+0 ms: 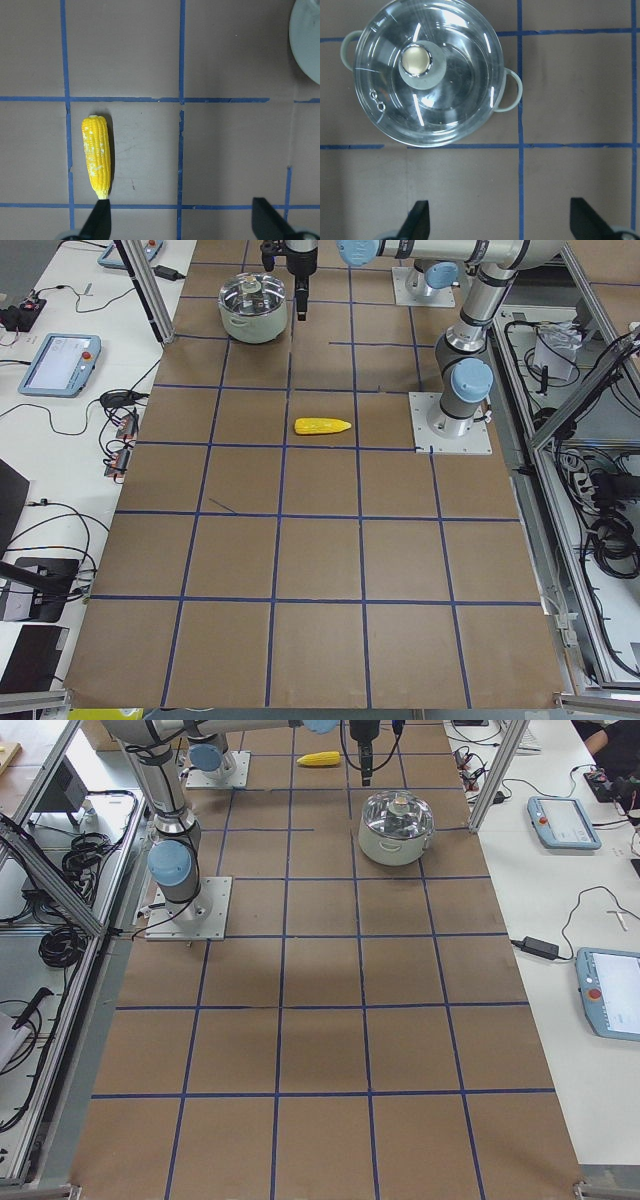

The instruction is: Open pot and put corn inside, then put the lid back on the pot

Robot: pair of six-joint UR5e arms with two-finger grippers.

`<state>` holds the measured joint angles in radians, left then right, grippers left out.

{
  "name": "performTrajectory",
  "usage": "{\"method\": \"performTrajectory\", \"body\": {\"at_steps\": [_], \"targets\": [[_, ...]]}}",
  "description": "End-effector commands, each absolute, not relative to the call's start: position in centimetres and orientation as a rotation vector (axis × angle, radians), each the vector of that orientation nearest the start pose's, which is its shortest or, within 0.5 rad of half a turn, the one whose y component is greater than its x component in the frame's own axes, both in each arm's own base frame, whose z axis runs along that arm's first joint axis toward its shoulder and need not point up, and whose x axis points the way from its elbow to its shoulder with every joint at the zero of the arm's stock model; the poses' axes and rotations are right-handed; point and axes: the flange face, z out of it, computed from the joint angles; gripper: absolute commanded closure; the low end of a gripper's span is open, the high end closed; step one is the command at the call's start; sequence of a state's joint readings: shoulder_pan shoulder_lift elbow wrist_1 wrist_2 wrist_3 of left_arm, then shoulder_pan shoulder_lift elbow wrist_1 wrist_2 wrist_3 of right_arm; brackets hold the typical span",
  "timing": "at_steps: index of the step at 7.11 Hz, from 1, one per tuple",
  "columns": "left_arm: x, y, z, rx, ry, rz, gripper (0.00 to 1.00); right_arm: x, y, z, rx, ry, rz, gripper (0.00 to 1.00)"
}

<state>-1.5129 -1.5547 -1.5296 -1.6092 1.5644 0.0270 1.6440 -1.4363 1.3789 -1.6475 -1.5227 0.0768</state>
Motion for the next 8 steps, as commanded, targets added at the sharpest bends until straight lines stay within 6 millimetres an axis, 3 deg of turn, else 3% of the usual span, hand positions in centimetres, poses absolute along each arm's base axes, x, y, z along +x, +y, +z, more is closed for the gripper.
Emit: {"method": "performTrajectory", "body": {"at_steps": [1,2,5,8], "targets": [[-10.5,-49.3,51.5,-0.051,3.146,-0.039,0.00,23.0,-60.4,48.7,-0.014,3.071,-0.246,0.02],[-10.5,-49.3,51.5,-0.051,3.145,-0.039,0.00,25.5,-62.6,47.1,-0.039,3.069,-0.259,0.02],[-10.5,-49.4,51.8,-0.051,3.147,-0.049,0.00,28.8,-68.9,40.7,-0.044,3.133,-0.303,0.03],[-11.6,-48.9,52.1,-0.017,3.154,-0.056,0.00,28.7,-70.2,36.9,-0.044,3.160,-0.255,0.05]]}}
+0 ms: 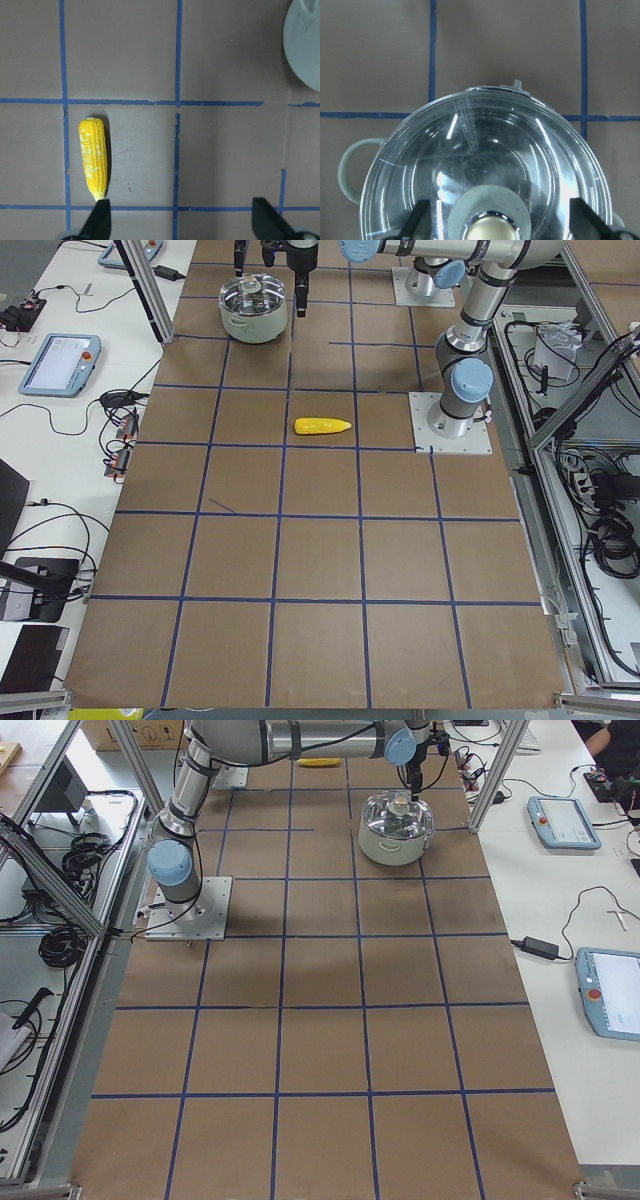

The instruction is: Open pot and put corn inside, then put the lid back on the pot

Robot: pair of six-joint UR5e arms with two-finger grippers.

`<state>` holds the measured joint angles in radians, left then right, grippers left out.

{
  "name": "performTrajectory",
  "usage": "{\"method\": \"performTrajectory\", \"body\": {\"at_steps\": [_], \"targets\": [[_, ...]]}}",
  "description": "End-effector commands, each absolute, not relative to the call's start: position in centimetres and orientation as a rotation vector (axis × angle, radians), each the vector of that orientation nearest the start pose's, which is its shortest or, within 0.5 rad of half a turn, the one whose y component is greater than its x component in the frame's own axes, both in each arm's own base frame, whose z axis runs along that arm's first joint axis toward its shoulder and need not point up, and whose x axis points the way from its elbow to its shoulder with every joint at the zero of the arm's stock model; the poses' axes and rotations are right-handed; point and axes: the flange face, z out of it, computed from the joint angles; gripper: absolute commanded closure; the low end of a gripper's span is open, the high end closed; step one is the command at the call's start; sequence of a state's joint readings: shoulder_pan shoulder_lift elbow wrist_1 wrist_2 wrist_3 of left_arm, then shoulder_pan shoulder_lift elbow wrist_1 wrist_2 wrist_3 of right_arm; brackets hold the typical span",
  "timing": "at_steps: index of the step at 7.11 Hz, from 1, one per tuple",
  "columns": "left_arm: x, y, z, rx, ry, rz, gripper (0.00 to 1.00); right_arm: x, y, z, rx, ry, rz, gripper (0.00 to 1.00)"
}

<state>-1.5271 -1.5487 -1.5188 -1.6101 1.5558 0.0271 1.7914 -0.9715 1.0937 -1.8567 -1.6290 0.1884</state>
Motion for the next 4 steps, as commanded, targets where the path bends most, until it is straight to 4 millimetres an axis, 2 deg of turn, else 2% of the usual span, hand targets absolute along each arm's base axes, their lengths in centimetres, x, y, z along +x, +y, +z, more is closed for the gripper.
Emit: {"method": "performTrajectory", "body": {"at_steps": [1,4], "targets": [[-11.7,-48.9,52.1,-0.019,3.160,-0.059,0.00,28.9,-70.0,36.5,-0.049,3.157,-0.241,0.07],[-11.3,-49.4,51.8,-0.024,3.150,-0.059,0.00,29.3,-69.1,35.2,-0.065,3.152,-0.214,0.09]]}}
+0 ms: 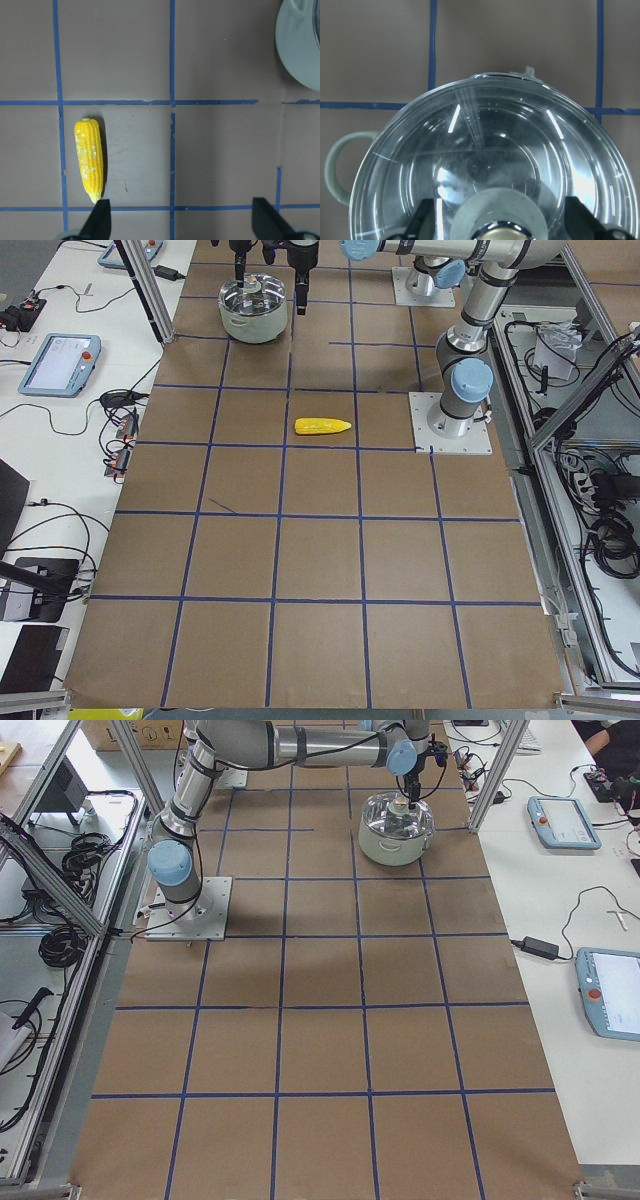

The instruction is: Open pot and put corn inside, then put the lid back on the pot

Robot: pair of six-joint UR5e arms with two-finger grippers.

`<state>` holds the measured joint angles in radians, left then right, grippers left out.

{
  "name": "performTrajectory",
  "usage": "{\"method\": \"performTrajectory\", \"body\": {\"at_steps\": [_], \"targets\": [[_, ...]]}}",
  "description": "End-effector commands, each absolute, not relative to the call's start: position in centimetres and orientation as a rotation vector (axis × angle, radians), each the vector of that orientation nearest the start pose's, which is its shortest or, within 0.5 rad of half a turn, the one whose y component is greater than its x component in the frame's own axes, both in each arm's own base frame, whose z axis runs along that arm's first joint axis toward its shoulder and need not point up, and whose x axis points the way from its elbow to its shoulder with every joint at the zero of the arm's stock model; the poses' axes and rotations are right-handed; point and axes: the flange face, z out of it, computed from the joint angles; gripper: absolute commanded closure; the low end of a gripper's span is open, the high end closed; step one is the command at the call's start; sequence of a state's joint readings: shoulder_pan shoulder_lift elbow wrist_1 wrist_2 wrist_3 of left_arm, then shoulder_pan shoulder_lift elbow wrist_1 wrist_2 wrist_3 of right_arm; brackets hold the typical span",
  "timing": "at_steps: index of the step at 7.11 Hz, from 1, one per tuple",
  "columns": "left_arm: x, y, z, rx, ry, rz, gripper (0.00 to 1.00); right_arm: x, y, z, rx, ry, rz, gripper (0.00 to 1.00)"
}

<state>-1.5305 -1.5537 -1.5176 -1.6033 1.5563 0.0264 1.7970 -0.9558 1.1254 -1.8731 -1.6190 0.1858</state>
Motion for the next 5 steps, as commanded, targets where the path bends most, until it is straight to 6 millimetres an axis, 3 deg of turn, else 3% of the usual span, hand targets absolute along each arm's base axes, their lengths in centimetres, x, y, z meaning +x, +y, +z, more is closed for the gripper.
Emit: {"method": "performTrajectory", "body": {"at_steps": [1,3,5], "targets": [[-11.28,-49.41,51.55,-0.024,3.147,-0.037,0.00,29.17,-68.66,34.95,-0.068,3.153,-0.217,0.09],[-11.37,-49.42,51.44,-0.022,3.148,-0.029,0.00,29.03,-68.54,35.25,-0.077,3.153,-0.221,0.09],[-11.37,-49.37,51.46,-0.022,3.148,-0.032,0.00,29.01,-68.53,35.23,-0.077,3.155,-0.220,0.31]]}}
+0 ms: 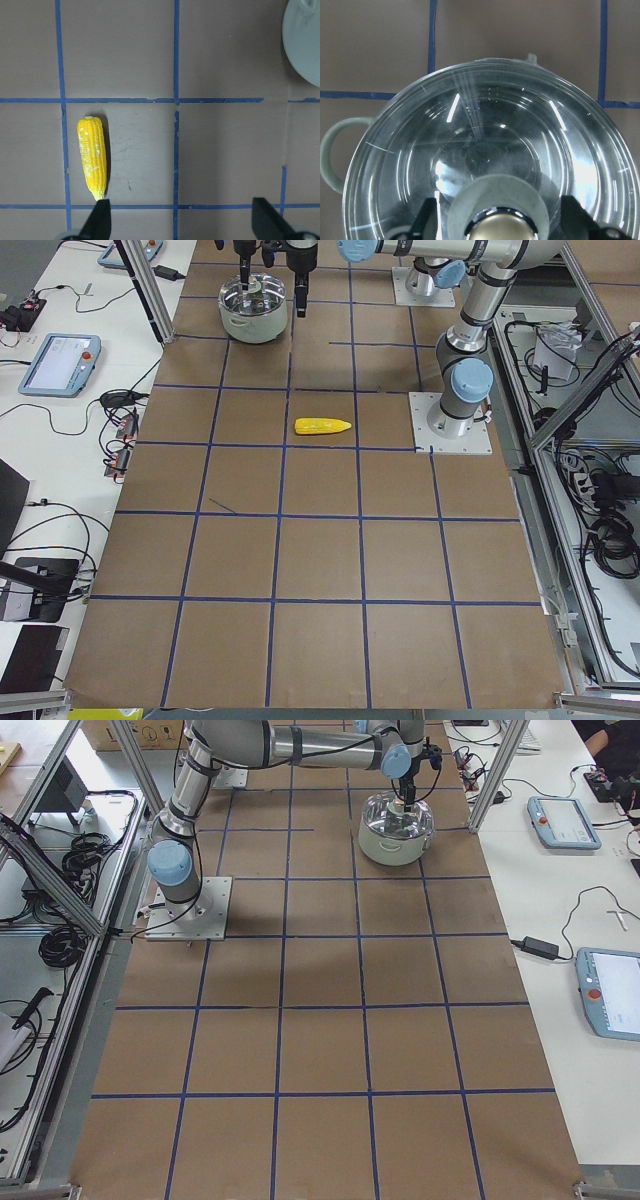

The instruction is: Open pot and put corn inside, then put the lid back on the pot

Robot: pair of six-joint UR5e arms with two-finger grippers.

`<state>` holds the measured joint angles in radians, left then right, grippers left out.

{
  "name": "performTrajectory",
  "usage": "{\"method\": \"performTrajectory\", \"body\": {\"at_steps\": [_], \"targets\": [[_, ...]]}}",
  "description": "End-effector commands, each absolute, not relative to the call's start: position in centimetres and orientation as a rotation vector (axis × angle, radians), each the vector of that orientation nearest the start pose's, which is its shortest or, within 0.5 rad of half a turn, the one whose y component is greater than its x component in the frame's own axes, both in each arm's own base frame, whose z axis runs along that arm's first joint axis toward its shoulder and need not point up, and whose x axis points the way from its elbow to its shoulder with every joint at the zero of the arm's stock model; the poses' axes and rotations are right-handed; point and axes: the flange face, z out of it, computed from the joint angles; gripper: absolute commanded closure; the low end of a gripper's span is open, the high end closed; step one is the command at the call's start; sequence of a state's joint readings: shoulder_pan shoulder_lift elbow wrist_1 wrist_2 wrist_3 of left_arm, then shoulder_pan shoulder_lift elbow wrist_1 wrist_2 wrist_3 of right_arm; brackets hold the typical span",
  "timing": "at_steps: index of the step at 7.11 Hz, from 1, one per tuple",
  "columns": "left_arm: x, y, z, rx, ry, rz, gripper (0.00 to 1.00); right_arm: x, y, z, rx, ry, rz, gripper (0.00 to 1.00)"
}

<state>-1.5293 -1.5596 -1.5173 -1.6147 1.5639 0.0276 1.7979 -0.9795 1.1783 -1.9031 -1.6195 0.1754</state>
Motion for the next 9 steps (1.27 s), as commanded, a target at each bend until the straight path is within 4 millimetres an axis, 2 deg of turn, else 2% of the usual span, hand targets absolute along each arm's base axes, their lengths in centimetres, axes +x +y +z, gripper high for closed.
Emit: {"method": "performTrajectory", "body": {"at_steps": [1,4,5,7,9], "targets": [[-11.4,-49.3,51.5,-0.022,3.148,-0.032,0.00,29.0,-68.5,35.2,-0.077,3.158,-0.221,0.42],[-11.4,-49.0,51.9,-0.022,3.148,-0.044,0.00,29.0,-68.2,35.5,-0.080,3.158,-0.209,0.69],[-11.4,-49.0,52.0,-0.022,3.148,-0.049,0.00,29.1,-68.2,35.6,-0.080,3.156,-0.210,0.84],[-11.4,-49.0,52.0,-0.022,3.148,-0.049,0.00,29.0,-68.4,36.7,-0.074,3.154,-0.232,0.88],[-11.8,-47.6,51.5,0.019,3.141,-0.012,0.00,27.5,-68.4,40.2,-0.055,3.154,-0.228,0.87]]}}
